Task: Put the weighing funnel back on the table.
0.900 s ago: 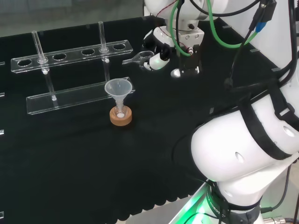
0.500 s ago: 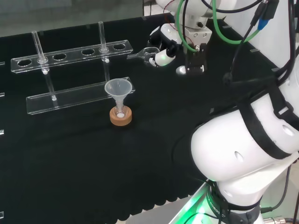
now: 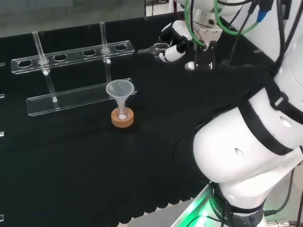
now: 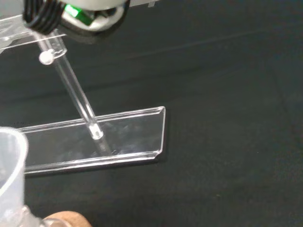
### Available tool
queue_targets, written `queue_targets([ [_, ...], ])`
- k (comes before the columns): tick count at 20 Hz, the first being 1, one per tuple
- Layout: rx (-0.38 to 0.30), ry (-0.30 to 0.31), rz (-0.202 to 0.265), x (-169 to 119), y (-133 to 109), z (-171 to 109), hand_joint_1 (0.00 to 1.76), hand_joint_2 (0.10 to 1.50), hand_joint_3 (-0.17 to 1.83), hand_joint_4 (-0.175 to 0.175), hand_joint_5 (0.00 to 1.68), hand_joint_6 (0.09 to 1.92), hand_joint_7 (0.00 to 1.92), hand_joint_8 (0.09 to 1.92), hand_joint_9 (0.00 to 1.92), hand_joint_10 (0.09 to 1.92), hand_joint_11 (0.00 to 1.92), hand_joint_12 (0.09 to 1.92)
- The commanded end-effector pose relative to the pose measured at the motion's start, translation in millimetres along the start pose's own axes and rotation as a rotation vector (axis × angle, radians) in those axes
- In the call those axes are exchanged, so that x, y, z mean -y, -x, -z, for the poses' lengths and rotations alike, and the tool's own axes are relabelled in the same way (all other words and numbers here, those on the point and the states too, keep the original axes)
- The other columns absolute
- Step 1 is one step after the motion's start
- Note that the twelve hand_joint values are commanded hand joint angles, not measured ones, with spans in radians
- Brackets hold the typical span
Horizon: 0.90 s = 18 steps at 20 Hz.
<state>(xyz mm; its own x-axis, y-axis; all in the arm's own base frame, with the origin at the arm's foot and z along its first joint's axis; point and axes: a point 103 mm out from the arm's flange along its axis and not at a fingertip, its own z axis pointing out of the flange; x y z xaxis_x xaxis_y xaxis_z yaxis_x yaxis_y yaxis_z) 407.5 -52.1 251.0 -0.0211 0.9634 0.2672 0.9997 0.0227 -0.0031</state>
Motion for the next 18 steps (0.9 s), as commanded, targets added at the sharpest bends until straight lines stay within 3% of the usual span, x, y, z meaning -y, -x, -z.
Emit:
queue_targets([
  [1,-0.021,0.002,-0.039,-33,39,-3,1.09,0.71,0.63,0.175,1.17,0.85,0.55,0.65,0.94,0.33,0.77,1.07],
  [18,-0.024,-0.097,-0.063,-93,83,-56,1.09,0.71,0.63,0.175,1.17,0.84,0.55,0.65,0.93,0.33,0.77,1.07],
])
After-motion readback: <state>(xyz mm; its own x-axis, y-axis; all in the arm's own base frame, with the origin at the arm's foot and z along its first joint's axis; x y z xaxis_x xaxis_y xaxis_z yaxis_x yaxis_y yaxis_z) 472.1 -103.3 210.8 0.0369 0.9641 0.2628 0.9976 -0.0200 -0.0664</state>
